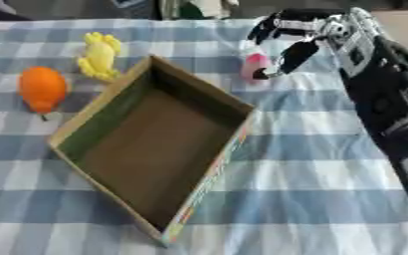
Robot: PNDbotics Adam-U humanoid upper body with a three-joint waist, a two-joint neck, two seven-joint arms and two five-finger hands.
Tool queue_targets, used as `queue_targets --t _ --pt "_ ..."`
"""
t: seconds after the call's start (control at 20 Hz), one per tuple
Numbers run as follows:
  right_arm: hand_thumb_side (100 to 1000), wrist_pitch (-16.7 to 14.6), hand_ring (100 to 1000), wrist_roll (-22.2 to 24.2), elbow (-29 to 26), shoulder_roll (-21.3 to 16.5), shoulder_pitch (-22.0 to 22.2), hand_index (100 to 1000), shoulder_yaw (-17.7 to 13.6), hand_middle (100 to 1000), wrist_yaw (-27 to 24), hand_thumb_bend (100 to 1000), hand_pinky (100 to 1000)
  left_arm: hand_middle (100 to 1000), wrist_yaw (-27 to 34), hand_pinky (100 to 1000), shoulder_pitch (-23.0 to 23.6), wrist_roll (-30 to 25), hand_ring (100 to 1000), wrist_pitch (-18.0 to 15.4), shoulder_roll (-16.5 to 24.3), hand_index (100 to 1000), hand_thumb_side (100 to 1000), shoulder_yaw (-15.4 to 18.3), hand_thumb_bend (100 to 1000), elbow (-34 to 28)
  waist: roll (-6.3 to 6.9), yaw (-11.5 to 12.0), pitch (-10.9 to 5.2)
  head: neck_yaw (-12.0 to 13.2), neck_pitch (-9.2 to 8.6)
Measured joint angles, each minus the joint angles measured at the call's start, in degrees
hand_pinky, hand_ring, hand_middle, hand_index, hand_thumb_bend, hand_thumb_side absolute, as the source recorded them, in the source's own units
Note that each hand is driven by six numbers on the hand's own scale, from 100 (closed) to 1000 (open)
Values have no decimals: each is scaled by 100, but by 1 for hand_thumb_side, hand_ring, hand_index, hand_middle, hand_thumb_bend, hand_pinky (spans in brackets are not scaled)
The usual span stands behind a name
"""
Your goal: Pick up objects on the table and place them in the box.
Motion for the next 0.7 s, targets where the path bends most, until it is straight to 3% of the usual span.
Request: queue_targets --t 0.5,0.6,0.7 --pt "449 -260 803 -260 192 43 51 758 -1 629 535 386 792 585 2 526 -11 -20 593 -9 -3 816 734 -27 100 0 16 18 28 -7 -5" --pt "460 -298 790 -298 215 44 51 739 -2 597 610 312 783 586 2 526 -21 -25 594 -12 -3 816 734 -27 100 0 16 20 29 -8 -6" --pt "465 -341 768 -341 217 44 52 706 -4 541 643 163 771 586 2 526 -32 -28 594 -16 -4 816 733 -27 100 0 16 25 32 -8 -6"
